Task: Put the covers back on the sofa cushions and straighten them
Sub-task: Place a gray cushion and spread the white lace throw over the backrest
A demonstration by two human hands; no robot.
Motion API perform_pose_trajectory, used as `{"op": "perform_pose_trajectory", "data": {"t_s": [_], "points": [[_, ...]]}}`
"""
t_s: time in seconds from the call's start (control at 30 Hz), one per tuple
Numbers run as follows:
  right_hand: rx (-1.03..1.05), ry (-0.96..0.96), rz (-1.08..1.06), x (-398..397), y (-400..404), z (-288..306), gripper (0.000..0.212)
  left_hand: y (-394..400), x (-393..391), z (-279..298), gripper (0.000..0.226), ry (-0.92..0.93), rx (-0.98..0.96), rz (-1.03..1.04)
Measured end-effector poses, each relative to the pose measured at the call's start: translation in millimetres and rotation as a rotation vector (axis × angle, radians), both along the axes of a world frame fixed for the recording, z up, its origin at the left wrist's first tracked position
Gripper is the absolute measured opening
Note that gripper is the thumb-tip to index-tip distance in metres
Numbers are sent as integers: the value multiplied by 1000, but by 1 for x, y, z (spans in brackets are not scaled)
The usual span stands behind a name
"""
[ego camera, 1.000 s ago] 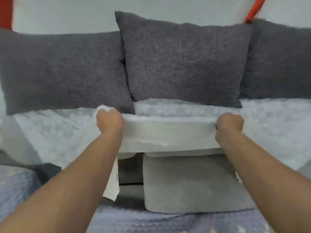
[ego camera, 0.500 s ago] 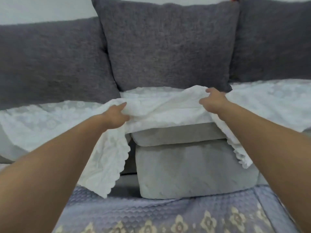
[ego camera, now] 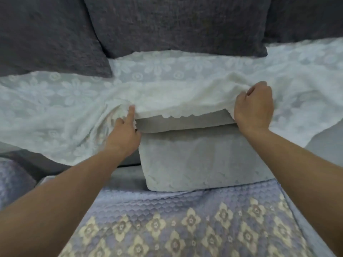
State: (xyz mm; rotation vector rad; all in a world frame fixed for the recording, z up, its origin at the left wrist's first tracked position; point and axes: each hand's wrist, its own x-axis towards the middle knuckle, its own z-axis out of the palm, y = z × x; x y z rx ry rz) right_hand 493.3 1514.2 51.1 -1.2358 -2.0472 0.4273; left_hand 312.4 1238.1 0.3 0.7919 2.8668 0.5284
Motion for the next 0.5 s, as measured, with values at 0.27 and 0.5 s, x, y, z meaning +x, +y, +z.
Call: {"op": "perform_pose_trajectory", "data": {"t_s": [0.27, 0.5], "points": [[-210, 111, 51, 64, -42, -146, 11, 0, 35, -105, 11, 25, 397, 43], [-756, 159, -302, 60, 15, -193, 71, 4, 28, -106, 25, -962, 1210, 752]]}}
